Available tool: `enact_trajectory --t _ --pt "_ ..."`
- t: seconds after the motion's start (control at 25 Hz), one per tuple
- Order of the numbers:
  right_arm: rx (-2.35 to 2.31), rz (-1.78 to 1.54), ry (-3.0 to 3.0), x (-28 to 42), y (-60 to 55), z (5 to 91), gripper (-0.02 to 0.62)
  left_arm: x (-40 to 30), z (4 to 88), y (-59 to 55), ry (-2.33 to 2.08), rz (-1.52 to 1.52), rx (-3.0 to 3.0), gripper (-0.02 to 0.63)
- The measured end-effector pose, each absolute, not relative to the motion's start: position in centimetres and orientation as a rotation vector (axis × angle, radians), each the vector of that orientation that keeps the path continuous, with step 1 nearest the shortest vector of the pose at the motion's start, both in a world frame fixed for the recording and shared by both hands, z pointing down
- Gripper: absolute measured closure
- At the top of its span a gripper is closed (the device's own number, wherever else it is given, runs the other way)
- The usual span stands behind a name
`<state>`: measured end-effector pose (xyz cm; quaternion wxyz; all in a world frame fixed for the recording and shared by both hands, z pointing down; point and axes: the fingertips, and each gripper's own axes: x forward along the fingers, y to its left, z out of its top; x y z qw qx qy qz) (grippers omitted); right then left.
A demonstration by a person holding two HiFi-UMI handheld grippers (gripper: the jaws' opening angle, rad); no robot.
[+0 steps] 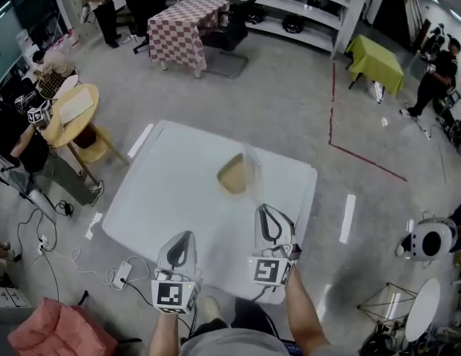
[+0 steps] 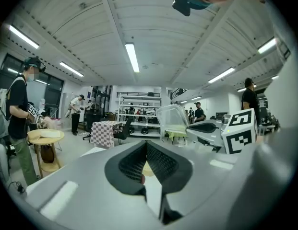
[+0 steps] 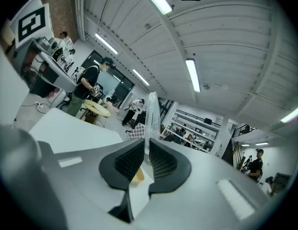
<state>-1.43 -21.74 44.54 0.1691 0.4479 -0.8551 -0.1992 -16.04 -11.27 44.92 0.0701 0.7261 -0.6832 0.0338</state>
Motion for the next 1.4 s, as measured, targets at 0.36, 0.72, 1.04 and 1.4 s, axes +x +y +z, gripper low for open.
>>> enact_trajectory --t 0.36,0.72,1.04,1.4 --pt "1.378 -0.423 -2.494 2.3 -15.0 42.3 0.560 -13.8 42.3 -6.1 -2.035 0.092 2.258 0.594" --pt "1.440 -0.283 -2.526 4.5 -7.7 42.9 0.560 -13.0 41.7 -0.7 -1.994 0.086 2.324 0.594" --pt "1.475 -0.226 -2.520 5.9 -2.4 43.1 0.560 -12.3 41.4 3.1 -1.948 0.093 2.369 0.594" --pt "1.512 -0.160 -2.497 7.9 2.6 43.6 0.560 -10.9 41.1 6.6 -1.899 0.106 2.422 0.594"
